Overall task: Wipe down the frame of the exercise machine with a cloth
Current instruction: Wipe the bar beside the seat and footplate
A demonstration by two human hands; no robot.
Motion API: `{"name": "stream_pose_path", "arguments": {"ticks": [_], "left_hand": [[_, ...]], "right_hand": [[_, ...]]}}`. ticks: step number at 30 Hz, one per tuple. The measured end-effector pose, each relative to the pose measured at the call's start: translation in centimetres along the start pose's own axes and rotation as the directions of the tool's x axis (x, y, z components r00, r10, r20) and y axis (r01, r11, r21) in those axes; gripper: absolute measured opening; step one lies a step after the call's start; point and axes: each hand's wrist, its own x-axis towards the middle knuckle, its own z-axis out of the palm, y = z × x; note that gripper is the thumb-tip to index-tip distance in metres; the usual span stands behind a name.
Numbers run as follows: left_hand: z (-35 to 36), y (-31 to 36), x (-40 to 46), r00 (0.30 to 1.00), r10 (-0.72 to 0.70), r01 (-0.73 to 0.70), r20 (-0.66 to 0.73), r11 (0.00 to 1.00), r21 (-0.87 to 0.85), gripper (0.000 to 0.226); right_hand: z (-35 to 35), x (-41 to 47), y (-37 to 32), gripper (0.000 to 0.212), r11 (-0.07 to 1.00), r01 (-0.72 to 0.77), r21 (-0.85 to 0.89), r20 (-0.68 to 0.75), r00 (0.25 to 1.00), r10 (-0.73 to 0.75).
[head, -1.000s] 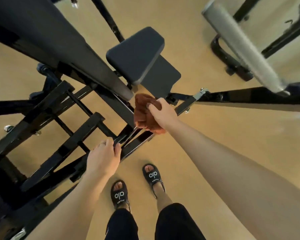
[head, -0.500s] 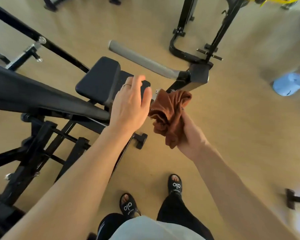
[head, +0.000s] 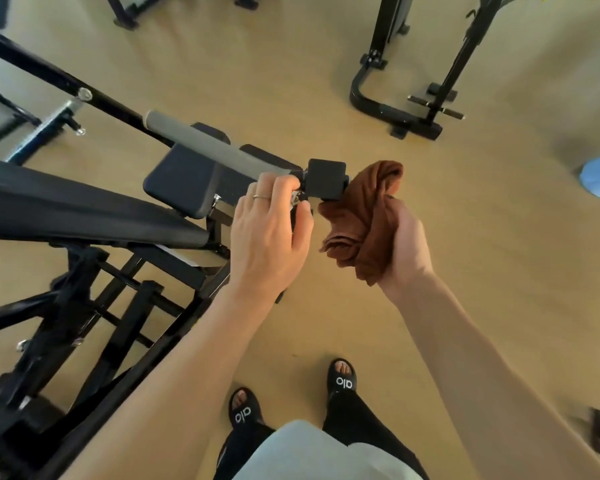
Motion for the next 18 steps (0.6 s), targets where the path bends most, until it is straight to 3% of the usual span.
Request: {"name": "stream_pose_path", "arguments": {"ticks": [5,8,10,13,18], "left_hand": [[2.2,1.6,3.4,0.992,-0.063,0.058,0.110,0.997,0.048,0.042],[3.2,2.0,4.9,0.977,-0.117,0.121,0.179,0.993,-0.011,0.048],[3.8,1.7,5.9,0.974,-0.141,0.154,0.178,0.986,-0.060,0.043],[4.5,1.0,6.9,0.966,-0.198,0.215,0.166,0.972,-0.098,0.036],[5.7,1.1,6.6,0.963,-0.245,0.247,0.109,0.969,-0.011,0.030]], "right_hand": [[0.5,2.4,-3.8,0.034,0.970,0.106,-0.218,-0.149,0.979,-0.141],[1.3,4.0,-5.5,0.023,0.914,0.245,-0.324,-0.073,0.957,-0.282],[2.1,5.2,-6.3,0.016,0.818,0.323,-0.475,0.070,0.941,-0.331],[3.1,7.0,-6.9,0.015,0.678,0.332,-0.656,0.244,0.943,-0.226],[3.3,10.8,-7.1,0.030,0.532,0.332,-0.779,0.318,0.940,-0.121]]}}
